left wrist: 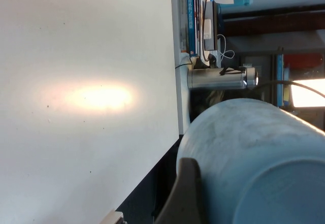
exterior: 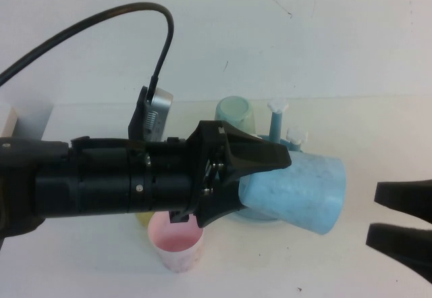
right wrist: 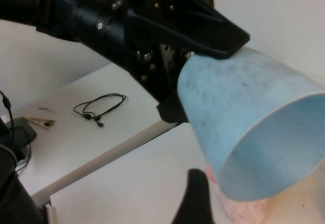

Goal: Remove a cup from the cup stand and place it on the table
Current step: Hand over the cup

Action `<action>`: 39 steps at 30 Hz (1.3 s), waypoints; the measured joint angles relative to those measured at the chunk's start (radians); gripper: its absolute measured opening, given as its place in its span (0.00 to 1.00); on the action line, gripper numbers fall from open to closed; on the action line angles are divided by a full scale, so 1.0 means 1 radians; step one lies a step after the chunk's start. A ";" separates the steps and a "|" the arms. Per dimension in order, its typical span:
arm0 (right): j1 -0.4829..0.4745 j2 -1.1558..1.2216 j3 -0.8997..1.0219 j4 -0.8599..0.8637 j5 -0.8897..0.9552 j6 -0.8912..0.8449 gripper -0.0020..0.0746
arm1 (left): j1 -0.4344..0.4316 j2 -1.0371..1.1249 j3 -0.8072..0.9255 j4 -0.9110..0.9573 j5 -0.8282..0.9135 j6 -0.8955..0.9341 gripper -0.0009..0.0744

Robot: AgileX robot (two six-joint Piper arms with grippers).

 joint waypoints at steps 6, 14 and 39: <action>0.001 0.093 -0.061 0.004 0.000 0.026 0.73 | 0.000 0.000 0.000 0.000 0.000 0.008 0.75; 0.035 0.130 -0.085 0.012 -0.004 0.078 0.72 | 0.000 0.000 0.000 0.000 -0.001 0.023 0.75; 0.197 0.273 -0.210 0.014 -0.004 0.064 0.72 | 0.000 0.000 0.000 0.000 -0.013 0.035 0.75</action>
